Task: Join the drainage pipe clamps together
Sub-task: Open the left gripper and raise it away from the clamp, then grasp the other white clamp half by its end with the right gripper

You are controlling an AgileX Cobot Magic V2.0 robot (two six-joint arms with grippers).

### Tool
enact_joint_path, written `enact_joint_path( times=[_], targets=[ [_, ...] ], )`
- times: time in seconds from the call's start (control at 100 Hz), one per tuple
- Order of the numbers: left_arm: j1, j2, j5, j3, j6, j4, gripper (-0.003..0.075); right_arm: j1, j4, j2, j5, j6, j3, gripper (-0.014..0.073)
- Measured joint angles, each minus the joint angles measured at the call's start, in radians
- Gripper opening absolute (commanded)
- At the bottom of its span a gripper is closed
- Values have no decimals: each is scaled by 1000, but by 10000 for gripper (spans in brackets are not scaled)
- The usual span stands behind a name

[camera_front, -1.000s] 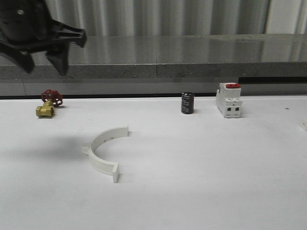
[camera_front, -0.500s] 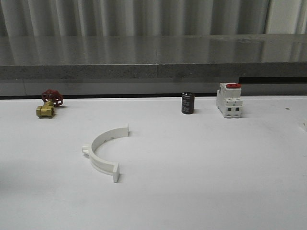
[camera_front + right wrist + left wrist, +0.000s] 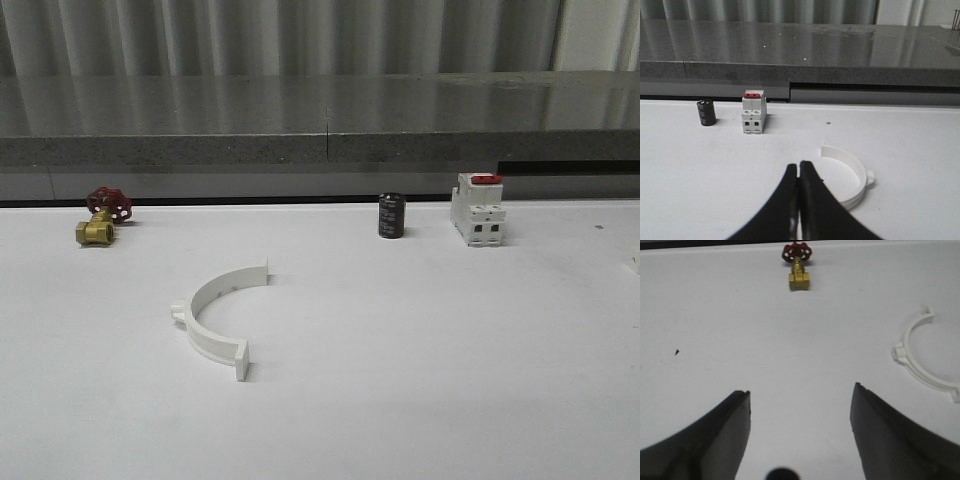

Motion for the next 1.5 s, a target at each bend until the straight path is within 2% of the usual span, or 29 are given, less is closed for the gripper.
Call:
enact_joint_path(
  times=[0.09,0.24,0.46,0.81,0.96,1.27,1.5],
  targets=[
    [-38,-61,2,37,0,-14,367,0,0,0,0,0,0,-67],
    [-74,-118,15,75,0,-42,204,0,0,0,0,0,0,-67],
    [-75,-128,17,91,0,-51,-22,0,0,0,0,0,0,-67],
    [-75,-128,2,91,0,-51,-21,0,2,0,-78,0,-3,-67],
    [-75,-129,0,91,0,-51,-21,0,37,28,17,0,-89,-67],
    [-75,-129,0,91,0,-51,-21,0,56,411,294,0,-430,-67],
    [-75,-129,0,91,0,-51,-21,0,119,695,401,0,-592,-67]
  ],
)
